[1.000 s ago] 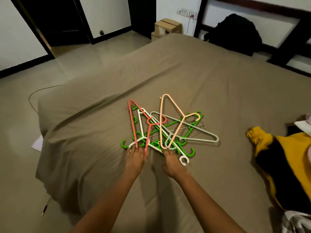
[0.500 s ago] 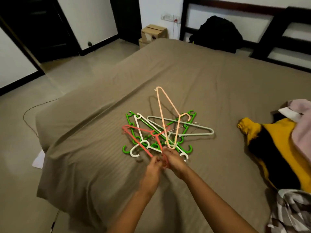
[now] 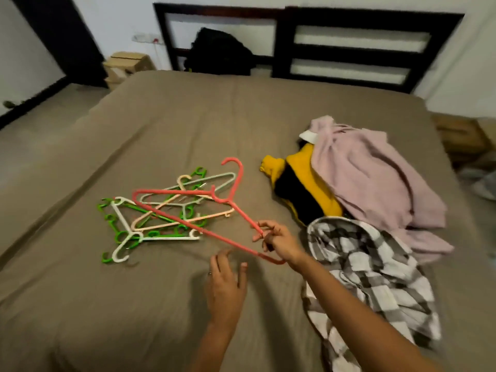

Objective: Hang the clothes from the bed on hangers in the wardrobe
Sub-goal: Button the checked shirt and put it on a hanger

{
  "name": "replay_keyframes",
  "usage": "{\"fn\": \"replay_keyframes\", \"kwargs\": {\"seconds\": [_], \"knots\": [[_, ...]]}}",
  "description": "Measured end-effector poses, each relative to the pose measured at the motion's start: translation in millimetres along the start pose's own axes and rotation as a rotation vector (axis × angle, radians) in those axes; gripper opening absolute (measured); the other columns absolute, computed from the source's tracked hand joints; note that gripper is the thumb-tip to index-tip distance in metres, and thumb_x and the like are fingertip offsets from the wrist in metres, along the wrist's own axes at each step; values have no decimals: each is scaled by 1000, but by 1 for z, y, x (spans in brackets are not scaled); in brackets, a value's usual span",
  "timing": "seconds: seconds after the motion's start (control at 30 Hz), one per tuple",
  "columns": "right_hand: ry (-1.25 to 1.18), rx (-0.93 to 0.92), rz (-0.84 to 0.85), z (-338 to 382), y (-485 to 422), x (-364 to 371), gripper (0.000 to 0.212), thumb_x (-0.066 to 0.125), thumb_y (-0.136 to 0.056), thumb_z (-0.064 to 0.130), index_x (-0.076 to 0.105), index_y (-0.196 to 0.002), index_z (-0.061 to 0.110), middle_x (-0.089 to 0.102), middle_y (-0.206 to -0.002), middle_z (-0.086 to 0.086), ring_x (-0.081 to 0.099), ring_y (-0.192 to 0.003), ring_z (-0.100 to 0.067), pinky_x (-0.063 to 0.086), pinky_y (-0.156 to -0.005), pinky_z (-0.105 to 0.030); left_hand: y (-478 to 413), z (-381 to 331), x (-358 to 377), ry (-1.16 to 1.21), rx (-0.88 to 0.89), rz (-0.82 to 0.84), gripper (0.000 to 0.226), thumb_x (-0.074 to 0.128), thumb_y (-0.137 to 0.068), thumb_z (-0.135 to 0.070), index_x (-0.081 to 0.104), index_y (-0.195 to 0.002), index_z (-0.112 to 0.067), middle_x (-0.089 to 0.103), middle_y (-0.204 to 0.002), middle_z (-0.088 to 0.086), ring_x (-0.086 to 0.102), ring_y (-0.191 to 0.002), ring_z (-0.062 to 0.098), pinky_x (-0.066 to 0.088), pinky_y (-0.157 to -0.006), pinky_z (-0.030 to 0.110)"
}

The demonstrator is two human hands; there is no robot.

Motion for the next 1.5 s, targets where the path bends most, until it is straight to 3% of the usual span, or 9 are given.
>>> {"fn": "replay_keyframes", "kwargs": {"seconds": [0.23, 0.5, 0.6, 0.8, 0.97, 1.13, 1.23, 1.37, 1.5], "knots": [[237, 4, -395, -38, 115, -225, 37, 38, -87, -20, 60, -103, 6, 68, -69, -1, 59, -52, -4, 47, -51, -24, 6, -64, 146, -73, 4, 539, 38, 64, -85, -14, 53, -116, 4, 52, -118, 23, 49, -113, 37, 33, -96, 33], [389, 101, -492, -58, 208, -355, 50, 35, -76, -29, 59, -101, 6, 63, -78, -10, 55, -51, 5, 40, -47, -9, -14, -109, 247, 60, -272, 459, 57, 66, -74, -38, 58, -112, 4, 63, -110, 28, 62, -102, 42, 50, -84, 45], [473, 103, -484, -76, 221, -383, 54, 39, -73, -26, 61, -100, 15, 66, -80, -15, 52, -58, -11, 43, -52, -20, -21, -111, 272, 58, -332, 401, 56, 70, -80, -25, 47, -120, 7, 58, -115, 29, 58, -105, 43, 47, -84, 45], [543, 78, -496, -94, 234, -408, 43, 42, -86, -15, 60, -105, 18, 68, -87, -4, 62, -84, -18, 51, -64, -28, -36, -116, 285, -13, -325, 383, 38, 59, -88, -20, 50, -121, -4, 61, -113, 24, 58, -101, 41, 47, -80, 42], [612, 85, -434, -93, 215, -404, 49, 45, -79, -17, 63, -109, 17, 69, -82, 3, 63, -80, -20, 55, -68, -39, -36, -180, 265, 86, 104, 308, 31, 42, -90, -24, 59, -89, 1, 56, -78, 21, 53, -74, 34, 35, -63, 35], [518, 30, -303, -62, 191, -388, 42, 41, -86, -16, 63, -108, 11, 69, -86, -4, 67, -77, -16, 47, -52, -15, -32, -224, 214, 206, 223, 335, 26, 41, -82, -23, 43, -61, -8, 45, -55, 11, 42, -51, 16, 31, -54, 34], [597, -6, -209, -43, 184, -379, 41, 44, -87, -13, 65, -107, 15, 69, -82, 5, 64, -64, -2, 53, -54, -23, -39, -220, 183, 309, 160, 354, 33, 43, -82, -28, 55, -74, 1, 52, -60, 19, 53, -47, 14, 44, -52, 33], [646, -37, -149, -27, 172, -360, 48, 46, -81, -10, 64, -99, 31, 69, -80, 11, 66, -78, -19, 55, -71, -46, -24, -247, 153, 413, 234, 469, 32, 46, -80, -31, 67, -87, -8, 60, -70, 13, 58, -59, 13, 46, -57, 29], [546, -89, -149, -23, 166, -341, 52, 44, -81, -11, 64, -92, 36, 70, -82, 7, 67, -83, -17, 56, -73, -40, -21, -248, 138, 376, 299, 684, 35, 52, -75, -48, 66, -102, -31, 59, -104, 9, 57, -90, 15, 46, -81, 31]]}}
Point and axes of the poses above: each hand's wrist, its own y-axis away from the middle knuckle, its own x-axis out of the palm, z = x × y, the point moved 6 cm from there along -y, towards the middle knuckle
